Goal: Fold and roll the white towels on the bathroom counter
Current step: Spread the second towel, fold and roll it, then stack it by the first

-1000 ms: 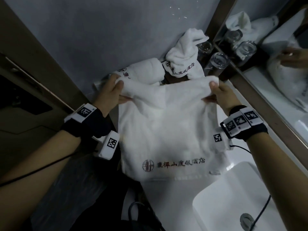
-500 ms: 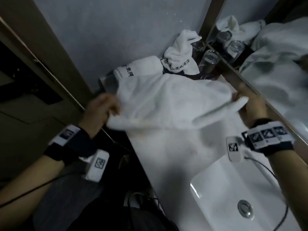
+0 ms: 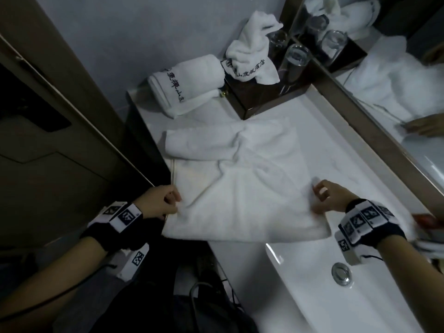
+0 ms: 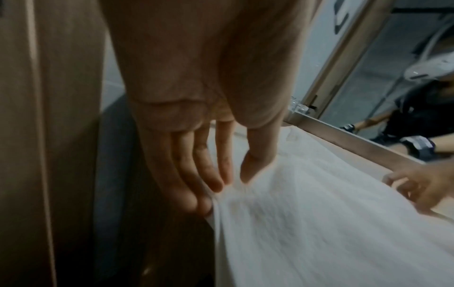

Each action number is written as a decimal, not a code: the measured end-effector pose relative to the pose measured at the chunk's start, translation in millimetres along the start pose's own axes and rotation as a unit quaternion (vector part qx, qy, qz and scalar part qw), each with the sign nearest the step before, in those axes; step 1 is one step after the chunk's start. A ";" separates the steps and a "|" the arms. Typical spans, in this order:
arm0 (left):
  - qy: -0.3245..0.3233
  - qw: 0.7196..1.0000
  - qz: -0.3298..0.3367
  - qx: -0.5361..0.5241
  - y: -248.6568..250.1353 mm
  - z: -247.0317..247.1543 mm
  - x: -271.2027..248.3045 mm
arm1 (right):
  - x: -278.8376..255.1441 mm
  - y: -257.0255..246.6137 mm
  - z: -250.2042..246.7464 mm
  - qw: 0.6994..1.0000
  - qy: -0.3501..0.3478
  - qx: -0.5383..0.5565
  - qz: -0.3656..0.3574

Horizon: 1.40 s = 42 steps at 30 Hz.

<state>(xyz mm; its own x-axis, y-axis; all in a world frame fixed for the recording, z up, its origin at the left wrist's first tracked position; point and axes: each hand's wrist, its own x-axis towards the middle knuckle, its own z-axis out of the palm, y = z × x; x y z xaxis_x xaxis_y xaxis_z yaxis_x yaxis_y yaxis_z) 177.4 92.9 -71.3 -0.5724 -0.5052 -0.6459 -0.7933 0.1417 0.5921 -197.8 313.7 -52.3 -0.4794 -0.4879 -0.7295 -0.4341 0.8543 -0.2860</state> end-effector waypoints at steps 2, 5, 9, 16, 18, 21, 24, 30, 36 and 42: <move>0.100 0.993 0.019 0.058 11.2 -14.3 8.0 | 4.6 -12.6 -11.0 0.997 0.046 -0.063 -0.018; 0.242 0.967 0.070 0.036 35.2 -41.3 25.9 | 13.3 -44.1 -27.7 0.985 0.165 -0.035 -0.044; 0.270 0.954 0.125 0.032 65.9 -71.8 62.5 | 35.7 -91.7 -38.0 0.970 0.213 0.069 -0.090; 0.175 0.973 0.081 0.124 53.4 -82.4 111.4 | 91.7 -147.4 -39.6 0.970 0.202 0.004 -0.133; 0.175 0.973 0.067 0.133 48.5 -81.9 117.2 | 104.2 -151.4 -42.1 0.975 0.189 -0.011 -0.120; 0.151 0.979 0.065 0.122 48.0 -85.9 125.5 | 116.4 -151.6 -46.0 0.979 0.181 -0.026 -0.088; 0.147 0.977 0.080 0.135 49.8 -95.1 131.6 | 123.0 -152.5 -54.1 0.984 0.162 -0.014 -0.074; 0.249 0.954 0.152 0.067 49.4 -109.8 137.1 | 128.0 -146.1 -63.2 0.965 0.234 0.054 -0.108; 0.280 0.940 0.187 -0.057 42.2 -111.1 133.3 | 127.0 -133.3 -62.9 0.966 0.207 0.134 -0.083; 0.214 0.965 0.149 0.017 37.0 -110.0 131.7 | 127.9 -132.9 -61.0 0.968 0.185 0.163 -0.054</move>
<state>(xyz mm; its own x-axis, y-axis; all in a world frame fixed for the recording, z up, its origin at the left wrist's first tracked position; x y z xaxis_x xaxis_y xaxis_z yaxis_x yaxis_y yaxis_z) 95.5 -62.1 -81.5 -0.6443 -0.7417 -0.1862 -0.6165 0.3597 0.7004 -247.9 126.8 -69.7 -0.7113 -0.5564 -0.4294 -0.2622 0.7769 -0.5724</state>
